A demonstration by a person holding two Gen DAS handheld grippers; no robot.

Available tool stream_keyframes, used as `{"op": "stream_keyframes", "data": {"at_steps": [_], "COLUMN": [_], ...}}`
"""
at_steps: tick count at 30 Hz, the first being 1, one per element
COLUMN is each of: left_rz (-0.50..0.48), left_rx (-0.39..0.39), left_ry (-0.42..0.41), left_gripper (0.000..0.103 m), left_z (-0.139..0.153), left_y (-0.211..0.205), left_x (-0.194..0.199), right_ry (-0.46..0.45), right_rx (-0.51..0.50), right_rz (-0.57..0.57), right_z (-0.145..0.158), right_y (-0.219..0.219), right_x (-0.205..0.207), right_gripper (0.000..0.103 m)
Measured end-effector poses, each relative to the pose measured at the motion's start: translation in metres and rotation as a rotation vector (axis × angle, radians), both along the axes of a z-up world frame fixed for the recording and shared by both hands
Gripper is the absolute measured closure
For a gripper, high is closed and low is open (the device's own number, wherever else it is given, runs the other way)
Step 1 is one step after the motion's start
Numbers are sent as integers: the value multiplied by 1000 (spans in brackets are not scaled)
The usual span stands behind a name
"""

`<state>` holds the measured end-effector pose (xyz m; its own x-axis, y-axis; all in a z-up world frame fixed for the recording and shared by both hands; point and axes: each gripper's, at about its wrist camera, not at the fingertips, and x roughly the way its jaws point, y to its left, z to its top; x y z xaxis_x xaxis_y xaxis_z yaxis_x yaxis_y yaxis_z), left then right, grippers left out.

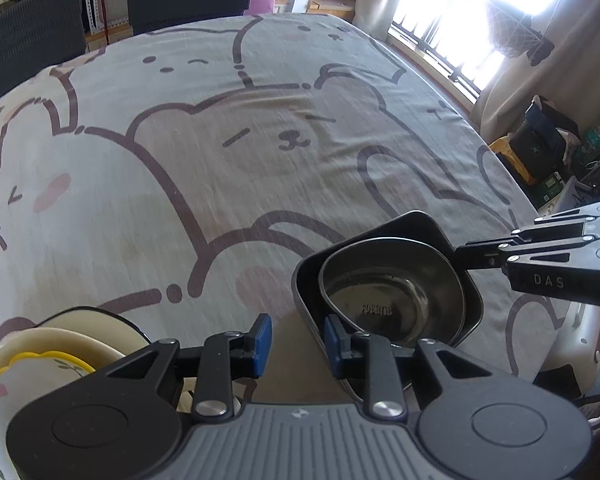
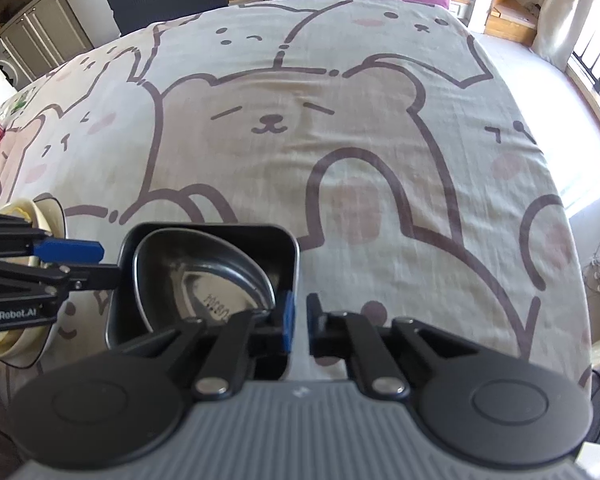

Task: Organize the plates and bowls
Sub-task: 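Grip the tray rim together with the bowl rim using both grippers, then carry the tray with bowl and lower it onto the stacked cream bowls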

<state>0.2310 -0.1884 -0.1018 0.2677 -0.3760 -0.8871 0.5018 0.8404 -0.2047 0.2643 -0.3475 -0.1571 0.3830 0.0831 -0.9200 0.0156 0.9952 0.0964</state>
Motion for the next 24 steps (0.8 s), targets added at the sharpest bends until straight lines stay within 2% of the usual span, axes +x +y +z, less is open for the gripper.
{"op": "stream_keyframes", "data": {"at_steps": [6, 10, 14, 16, 24], "left_rz": [-1, -4, 19, 33, 85], "left_rx": [-8, -15, -32, -49, -72], "left_ry": [19, 40, 70, 89, 123], "left_gripper": [73, 74, 80, 86, 90], "left_z": [-2, -5, -10, -12, -14], "left_y": [0, -1, -1, -1, 1], "left_x": [0, -1, 0, 0, -4], "right_ry": [7, 17, 28, 31, 43], "right_rx": [23, 0, -5, -10, -2], "right_rz": [3, 30, 34, 37, 61], "right_z": [-3, -6, -9, -10, -15], "right_y": [-2, 2, 4, 4, 3], "right_x": [2, 2, 5, 7, 12], "right_gripper": [95, 95, 95, 95, 97]}}
